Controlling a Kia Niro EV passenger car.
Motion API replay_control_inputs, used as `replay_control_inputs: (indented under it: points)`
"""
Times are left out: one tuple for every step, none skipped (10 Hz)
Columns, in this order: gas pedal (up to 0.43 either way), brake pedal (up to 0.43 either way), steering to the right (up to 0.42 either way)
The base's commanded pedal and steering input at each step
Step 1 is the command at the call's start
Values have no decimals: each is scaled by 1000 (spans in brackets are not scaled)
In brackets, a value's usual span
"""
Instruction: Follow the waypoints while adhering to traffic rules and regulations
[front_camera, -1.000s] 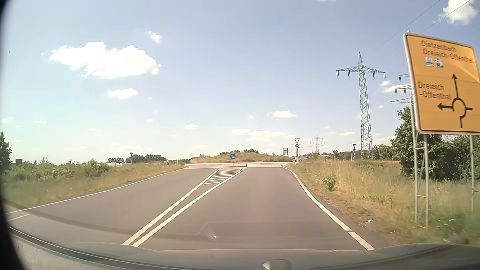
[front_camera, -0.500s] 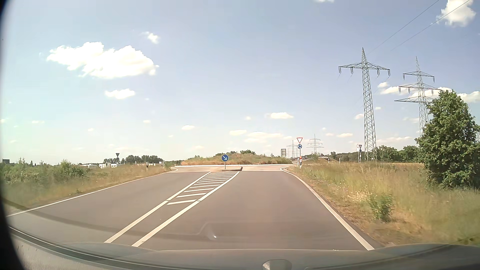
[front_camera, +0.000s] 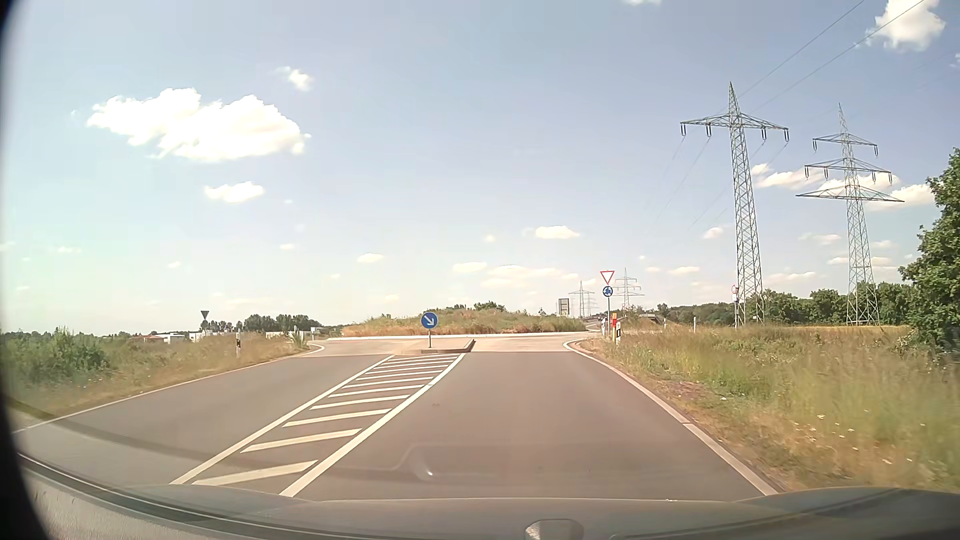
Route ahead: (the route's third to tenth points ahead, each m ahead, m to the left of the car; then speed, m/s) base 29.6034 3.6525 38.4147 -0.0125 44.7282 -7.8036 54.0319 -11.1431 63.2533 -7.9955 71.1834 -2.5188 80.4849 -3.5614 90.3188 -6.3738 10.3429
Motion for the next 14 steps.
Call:
replay_control_inputs:
  points:
    - [0, 30, 8]
    - [0, 30, 8]
    - [0, 30, 8]
    - [0, 30, 8]
    - [0, 30, 8]
    - [0, 30, 8]
    - [0, 30, 7]
    - [0, 30, 7]
    - [0, 37, 7]
    - [0, 43, 8]
    - [0, 49, 8]
    - [0, 61, 8]
    - [0, 79, 8]
    - [0, 134, 8]
